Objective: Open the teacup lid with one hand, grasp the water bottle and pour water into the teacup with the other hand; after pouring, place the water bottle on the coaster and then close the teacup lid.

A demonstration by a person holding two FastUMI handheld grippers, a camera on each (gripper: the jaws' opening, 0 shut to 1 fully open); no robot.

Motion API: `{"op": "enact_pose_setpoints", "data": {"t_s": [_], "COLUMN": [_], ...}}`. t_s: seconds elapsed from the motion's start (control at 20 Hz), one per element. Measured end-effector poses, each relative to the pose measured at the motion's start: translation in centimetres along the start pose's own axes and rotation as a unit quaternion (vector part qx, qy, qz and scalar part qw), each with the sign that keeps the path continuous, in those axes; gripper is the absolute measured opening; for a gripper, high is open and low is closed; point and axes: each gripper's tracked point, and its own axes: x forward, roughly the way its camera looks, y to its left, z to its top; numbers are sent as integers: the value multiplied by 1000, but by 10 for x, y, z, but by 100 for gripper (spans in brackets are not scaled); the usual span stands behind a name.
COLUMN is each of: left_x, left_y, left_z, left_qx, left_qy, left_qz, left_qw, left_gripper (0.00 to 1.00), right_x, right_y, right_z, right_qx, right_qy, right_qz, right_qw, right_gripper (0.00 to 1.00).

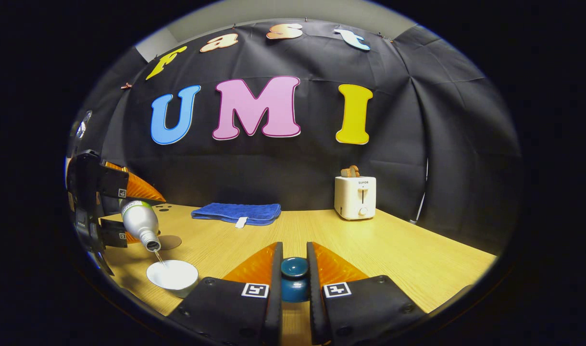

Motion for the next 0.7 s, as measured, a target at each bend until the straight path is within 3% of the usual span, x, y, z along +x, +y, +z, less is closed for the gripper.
{"op": "enact_pose_setpoints", "data": {"t_s": [0.7], "left_x": [1], "left_y": [9], "left_z": [-6], "left_qx": [31], "left_qy": [9], "left_qz": [-3], "left_qw": [999], "left_gripper": [82], "right_x": [0], "right_y": [0], "right_z": [0], "right_qx": [0], "right_qy": [0], "right_qz": [0], "right_qw": [1000], "right_gripper": [27]}}
